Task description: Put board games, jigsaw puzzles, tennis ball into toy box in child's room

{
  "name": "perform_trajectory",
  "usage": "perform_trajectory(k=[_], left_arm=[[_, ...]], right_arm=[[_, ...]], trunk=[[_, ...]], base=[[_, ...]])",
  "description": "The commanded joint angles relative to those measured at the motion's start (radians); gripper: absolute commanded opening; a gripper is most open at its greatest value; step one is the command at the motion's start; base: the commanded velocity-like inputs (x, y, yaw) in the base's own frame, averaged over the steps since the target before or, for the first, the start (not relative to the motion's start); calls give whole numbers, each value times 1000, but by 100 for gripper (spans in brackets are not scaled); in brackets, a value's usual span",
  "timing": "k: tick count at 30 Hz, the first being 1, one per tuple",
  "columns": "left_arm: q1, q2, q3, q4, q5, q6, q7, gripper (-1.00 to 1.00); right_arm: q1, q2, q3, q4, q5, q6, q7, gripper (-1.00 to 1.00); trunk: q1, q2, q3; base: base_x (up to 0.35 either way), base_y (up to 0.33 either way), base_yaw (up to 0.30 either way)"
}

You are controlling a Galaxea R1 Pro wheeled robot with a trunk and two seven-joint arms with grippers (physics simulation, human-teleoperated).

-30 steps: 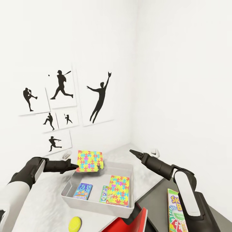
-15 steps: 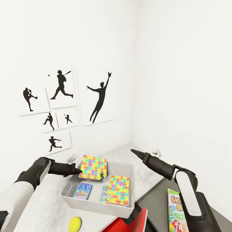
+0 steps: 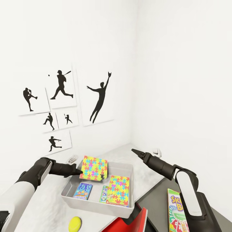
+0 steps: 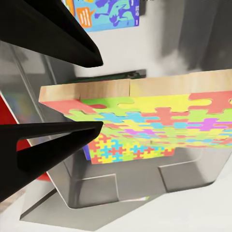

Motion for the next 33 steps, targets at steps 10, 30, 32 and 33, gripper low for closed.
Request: perform_trajectory(k=[10, 30, 32, 33], left_arm=[[0, 7, -44, 0, -6, 2, -2, -100], [1, 9, -168, 6, -12, 4, -134, -100], [1, 9, -169, 7, -12, 4, -134, -100], [1, 9, -169, 8, -12, 4, -134, -100]], right_arm=[[-1, 1, -3, 0, 8, 6, 9, 100], [-1, 1, -3, 0, 8, 6, 9, 100], [-1, 1, -3, 0, 8, 6, 9, 100], [-1, 1, -3, 0, 8, 6, 9, 100]], trunk=[[0, -1, 0], [0, -1, 0], [0, -1, 0], [0, -1, 0]], base=[[0, 0, 0], [0, 0, 0], [0, 0, 0], [0, 0, 0]])
